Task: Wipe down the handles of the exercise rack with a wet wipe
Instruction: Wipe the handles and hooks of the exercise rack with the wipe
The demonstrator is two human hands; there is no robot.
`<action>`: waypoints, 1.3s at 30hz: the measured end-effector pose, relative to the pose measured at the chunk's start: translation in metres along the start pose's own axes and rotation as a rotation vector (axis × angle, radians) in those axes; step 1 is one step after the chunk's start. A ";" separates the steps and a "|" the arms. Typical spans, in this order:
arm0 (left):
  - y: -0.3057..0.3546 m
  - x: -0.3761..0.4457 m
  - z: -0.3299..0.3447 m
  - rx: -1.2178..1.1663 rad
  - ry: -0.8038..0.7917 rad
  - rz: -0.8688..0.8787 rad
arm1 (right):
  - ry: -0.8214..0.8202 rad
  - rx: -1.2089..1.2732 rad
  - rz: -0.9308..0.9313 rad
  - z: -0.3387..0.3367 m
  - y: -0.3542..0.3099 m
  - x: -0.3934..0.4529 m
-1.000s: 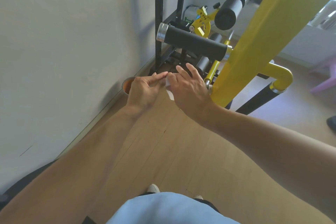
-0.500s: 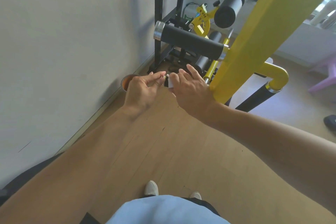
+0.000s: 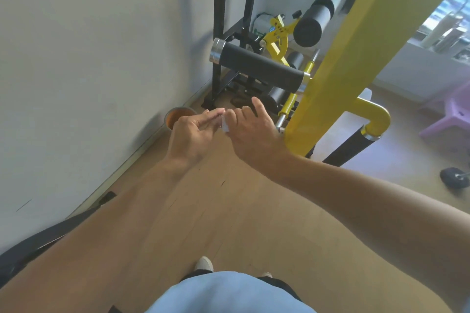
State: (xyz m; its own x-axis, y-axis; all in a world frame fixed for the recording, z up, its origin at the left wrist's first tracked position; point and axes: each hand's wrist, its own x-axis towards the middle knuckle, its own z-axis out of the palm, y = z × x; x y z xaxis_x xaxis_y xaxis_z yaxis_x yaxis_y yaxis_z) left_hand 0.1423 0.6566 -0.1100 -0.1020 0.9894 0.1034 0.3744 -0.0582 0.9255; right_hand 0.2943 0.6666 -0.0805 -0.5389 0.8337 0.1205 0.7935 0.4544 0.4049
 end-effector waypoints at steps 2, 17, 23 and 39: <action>0.002 -0.003 -0.001 -0.019 0.016 -0.019 | -0.194 -0.218 0.056 -0.018 0.012 -0.018; 0.007 -0.021 -0.003 0.000 0.060 -0.066 | -0.386 -0.461 -0.018 -0.026 0.015 -0.045; 0.010 -0.024 -0.006 0.072 0.038 -0.051 | -0.219 -0.171 -0.022 -0.026 -0.008 -0.015; 0.076 -0.016 -0.051 -0.163 0.233 0.006 | 0.082 0.909 0.101 -0.156 0.035 -0.046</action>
State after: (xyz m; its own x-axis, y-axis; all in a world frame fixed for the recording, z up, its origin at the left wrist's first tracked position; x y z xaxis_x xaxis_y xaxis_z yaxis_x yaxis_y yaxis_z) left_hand 0.1253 0.6297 -0.0230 -0.3162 0.9329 0.1725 0.2247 -0.1030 0.9690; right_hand 0.3025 0.5953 0.0690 -0.4454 0.8739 0.1948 0.7361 0.4812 -0.4760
